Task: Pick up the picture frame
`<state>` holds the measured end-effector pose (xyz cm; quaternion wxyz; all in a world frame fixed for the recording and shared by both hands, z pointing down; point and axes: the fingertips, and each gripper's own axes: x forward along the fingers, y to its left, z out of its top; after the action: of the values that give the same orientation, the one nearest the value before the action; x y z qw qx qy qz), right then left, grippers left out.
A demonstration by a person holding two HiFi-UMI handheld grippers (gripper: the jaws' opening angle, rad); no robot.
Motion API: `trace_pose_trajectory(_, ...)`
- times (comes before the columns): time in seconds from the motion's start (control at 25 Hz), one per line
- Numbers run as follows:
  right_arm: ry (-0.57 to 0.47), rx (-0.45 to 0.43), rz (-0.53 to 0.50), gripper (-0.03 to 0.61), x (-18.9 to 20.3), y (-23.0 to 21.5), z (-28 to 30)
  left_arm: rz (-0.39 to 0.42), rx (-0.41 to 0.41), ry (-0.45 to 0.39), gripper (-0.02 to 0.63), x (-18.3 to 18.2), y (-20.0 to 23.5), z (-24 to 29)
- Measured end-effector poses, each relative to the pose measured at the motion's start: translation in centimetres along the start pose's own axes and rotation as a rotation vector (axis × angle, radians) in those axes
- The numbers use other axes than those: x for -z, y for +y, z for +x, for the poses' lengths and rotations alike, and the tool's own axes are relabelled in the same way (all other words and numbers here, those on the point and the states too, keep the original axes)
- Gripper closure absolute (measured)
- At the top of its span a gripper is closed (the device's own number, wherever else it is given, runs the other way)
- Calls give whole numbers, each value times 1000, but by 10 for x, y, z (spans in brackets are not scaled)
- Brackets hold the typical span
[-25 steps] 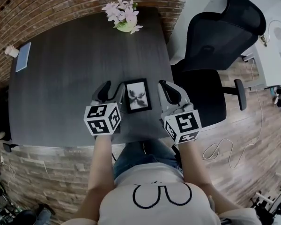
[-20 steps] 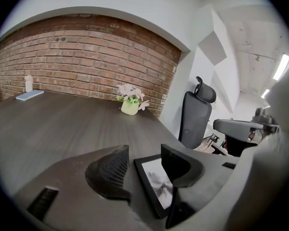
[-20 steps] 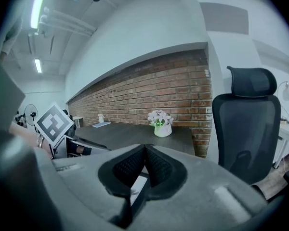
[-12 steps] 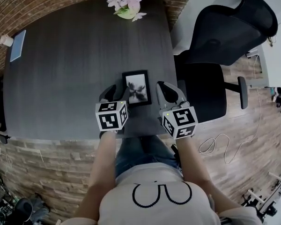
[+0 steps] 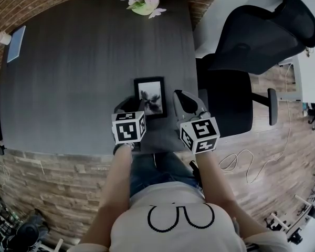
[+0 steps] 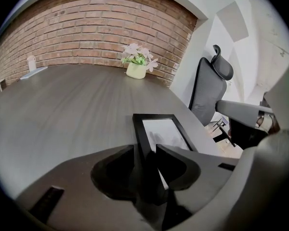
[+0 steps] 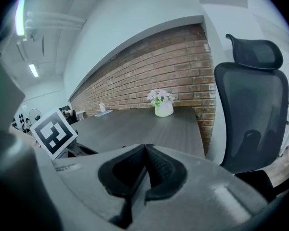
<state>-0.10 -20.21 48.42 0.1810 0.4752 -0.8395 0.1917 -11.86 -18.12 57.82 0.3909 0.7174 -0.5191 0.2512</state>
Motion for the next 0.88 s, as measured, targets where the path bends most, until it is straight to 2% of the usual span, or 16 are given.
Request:
trace_pose_trajectory(0.28, 0, -9, -8, 581, -4, 0, 5, -38, -7, 37, 514, 2, -4, 2)
trace_pose_trajectory(0.36, -1, -10, -9, 581, -6, 0, 7, -75, 7, 42, 528, 1, -3, 2)
trace_pose_trajectory(0.48, -3, -13, -14, 581, -9, 2, 8, -142, 59, 54, 535, 0, 0, 1)
trace_pose_trajectory(0.88, -11, -23, -12, 581, -18, 6, 8, -298, 307, 109, 538, 1, 1, 2)
